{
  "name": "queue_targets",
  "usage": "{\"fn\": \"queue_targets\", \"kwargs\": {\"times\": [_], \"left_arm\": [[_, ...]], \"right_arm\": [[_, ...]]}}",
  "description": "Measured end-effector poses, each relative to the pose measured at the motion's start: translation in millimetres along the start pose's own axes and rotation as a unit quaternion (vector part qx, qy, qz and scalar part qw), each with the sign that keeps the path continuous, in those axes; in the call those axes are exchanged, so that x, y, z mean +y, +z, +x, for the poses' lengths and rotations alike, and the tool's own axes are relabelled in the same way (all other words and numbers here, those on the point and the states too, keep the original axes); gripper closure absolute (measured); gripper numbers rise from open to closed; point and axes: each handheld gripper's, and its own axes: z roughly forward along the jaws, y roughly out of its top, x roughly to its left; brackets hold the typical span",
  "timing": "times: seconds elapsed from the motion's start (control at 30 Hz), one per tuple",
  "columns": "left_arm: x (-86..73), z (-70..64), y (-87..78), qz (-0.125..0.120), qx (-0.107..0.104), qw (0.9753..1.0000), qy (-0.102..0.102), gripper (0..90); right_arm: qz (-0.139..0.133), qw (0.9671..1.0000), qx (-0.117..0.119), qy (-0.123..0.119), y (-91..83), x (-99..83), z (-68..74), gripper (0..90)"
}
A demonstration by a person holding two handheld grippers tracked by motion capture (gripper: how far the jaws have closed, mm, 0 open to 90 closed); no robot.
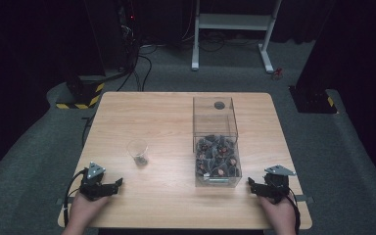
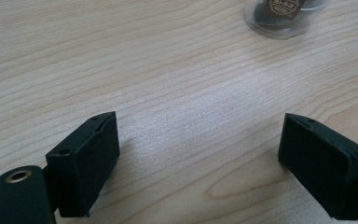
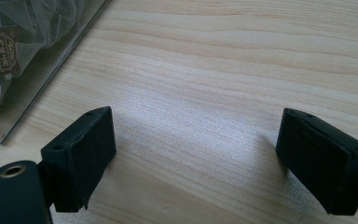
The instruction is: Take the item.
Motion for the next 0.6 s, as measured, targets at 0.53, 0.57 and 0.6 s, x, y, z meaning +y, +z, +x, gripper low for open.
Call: {"fn": "queue_targets", "kwargs": {"times": [0.53, 0.57, 0.6], "left_arm": [[1.8, -3.5, 1.9, 0.005, -0.013, 0.9998, 0.011, 9.5], [1.9, -3.5, 1.9, 0.005, -0.013, 0.9998, 0.011, 9.5], [1.9, -3.5, 1.9, 0.005, -0.013, 0.9998, 0.011, 9.5]], "right_arm": [[-0.002, 0.9998, -0.014, 0.012, 1.4, 1.6, 4.2, 12.6], [-0.002, 0.9998, -0.016, 0.011, 1.5, 1.7, 4.4, 12.0], [-0.002, 0.9998, -0.016, 0.011, 1.5, 1.7, 4.4, 12.0]]}}
